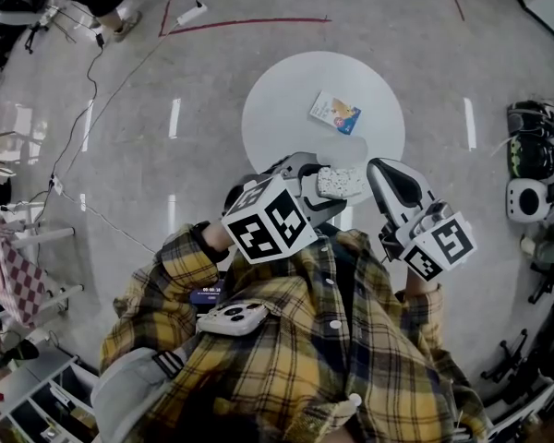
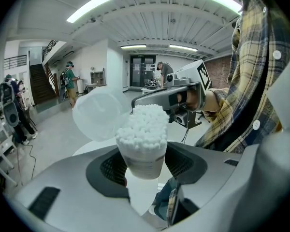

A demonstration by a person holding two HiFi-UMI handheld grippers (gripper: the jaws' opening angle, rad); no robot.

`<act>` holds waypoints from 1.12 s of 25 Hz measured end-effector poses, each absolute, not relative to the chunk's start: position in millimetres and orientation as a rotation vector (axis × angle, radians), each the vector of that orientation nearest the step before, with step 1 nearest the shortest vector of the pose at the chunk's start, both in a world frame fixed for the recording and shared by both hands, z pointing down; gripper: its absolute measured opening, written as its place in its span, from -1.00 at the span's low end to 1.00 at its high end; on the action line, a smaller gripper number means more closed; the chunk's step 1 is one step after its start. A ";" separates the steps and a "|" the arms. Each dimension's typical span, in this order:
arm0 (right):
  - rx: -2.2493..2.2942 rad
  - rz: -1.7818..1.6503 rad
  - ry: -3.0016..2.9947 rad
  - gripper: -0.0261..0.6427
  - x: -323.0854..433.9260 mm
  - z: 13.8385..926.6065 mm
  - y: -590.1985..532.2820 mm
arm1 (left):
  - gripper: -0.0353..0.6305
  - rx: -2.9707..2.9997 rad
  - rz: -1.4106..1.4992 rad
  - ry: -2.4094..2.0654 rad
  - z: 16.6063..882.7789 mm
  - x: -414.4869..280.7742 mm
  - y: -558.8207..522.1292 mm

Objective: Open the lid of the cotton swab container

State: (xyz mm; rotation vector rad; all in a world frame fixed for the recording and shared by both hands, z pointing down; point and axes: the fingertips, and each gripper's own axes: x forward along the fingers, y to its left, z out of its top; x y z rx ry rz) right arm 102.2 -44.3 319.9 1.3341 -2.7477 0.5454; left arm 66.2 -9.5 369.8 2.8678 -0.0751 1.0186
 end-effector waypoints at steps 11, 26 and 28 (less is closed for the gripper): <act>1.322 0.545 -2.753 -0.88 103.4 318.2 -42.8 | -0.16 2.867 1.034 -0.086 369.8 66.8 -10.3; 1.326 0.521 -2.757 -0.88 101.0 310.4 -36.6 | -0.16 2.892 1.076 -0.056 365.8 61.6 -4.9; 1.326 0.507 -2.762 -0.88 103.2 305.7 -38.3 | -0.16 2.900 1.085 -0.040 362.5 64.7 -6.0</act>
